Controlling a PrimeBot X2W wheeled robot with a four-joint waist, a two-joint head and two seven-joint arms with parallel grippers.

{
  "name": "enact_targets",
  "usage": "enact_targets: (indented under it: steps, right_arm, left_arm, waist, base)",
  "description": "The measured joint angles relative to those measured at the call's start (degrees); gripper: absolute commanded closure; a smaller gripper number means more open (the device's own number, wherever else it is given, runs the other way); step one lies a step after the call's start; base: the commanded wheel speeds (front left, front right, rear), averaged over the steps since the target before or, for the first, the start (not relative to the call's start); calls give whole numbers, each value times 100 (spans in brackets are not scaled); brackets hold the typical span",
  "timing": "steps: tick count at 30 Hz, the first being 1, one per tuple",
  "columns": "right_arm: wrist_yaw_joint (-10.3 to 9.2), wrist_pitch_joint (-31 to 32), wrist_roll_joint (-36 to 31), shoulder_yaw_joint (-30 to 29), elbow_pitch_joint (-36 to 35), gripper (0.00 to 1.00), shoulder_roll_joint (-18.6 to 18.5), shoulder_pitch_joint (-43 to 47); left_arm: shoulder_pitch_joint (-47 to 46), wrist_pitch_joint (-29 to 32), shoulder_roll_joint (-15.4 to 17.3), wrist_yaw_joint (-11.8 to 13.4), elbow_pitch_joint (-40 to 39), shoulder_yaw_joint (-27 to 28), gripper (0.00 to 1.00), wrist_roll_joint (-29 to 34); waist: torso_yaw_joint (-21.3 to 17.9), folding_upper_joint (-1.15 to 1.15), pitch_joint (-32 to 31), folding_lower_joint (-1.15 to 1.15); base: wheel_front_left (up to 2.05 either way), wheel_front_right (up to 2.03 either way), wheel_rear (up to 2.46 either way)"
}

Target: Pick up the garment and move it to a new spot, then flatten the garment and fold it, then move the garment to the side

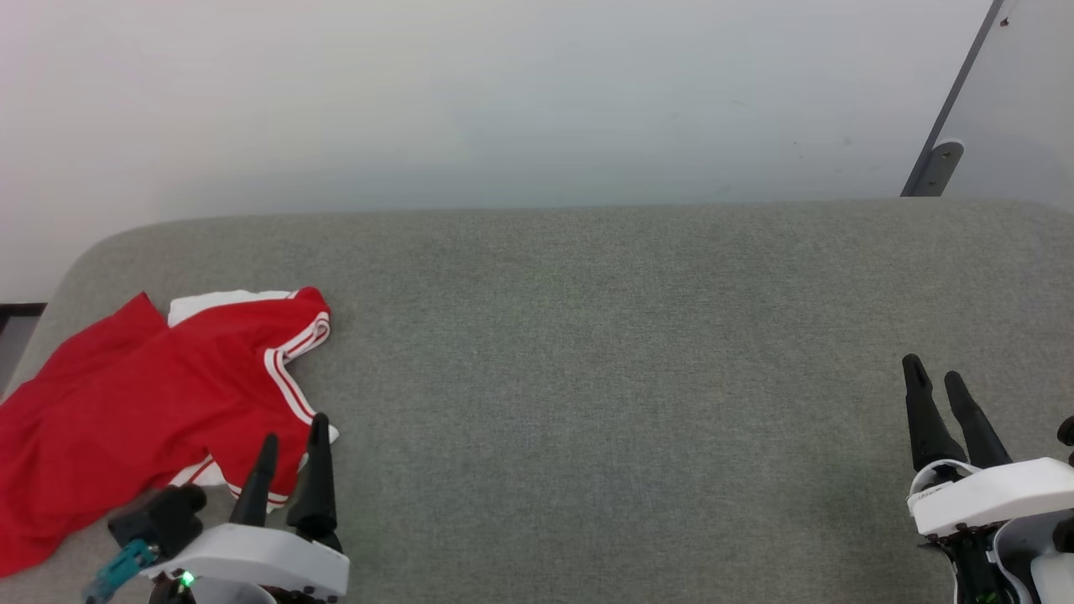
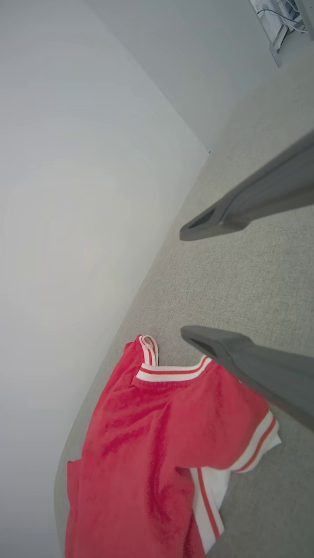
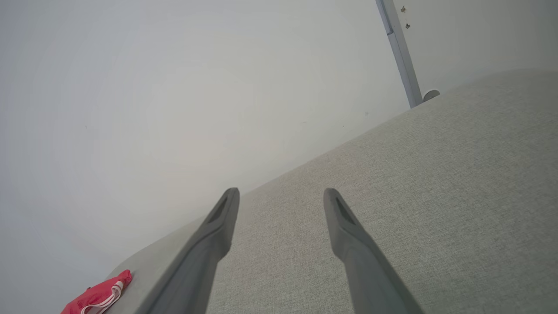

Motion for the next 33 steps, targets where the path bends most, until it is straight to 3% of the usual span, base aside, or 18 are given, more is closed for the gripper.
enact_targets:
  steps: [19, 33]
  right_arm:
    - [0, -307, -1670, -3, -89, 0, -90, -86]
    - [0, -485, -2439, 40, 51, 0, -131, -133]
  left_arm:
    - [1, -303, 243, 311, -82, -382, 0, 1223]
    - [0, -488, 363, 532, -74, -584, 0, 1923]
  waist:
    - [-16, 0, 54, 0]
    - [-23, 0, 36, 0]
  base:
    - [0, 0, 0]
    - [0, 0, 0]
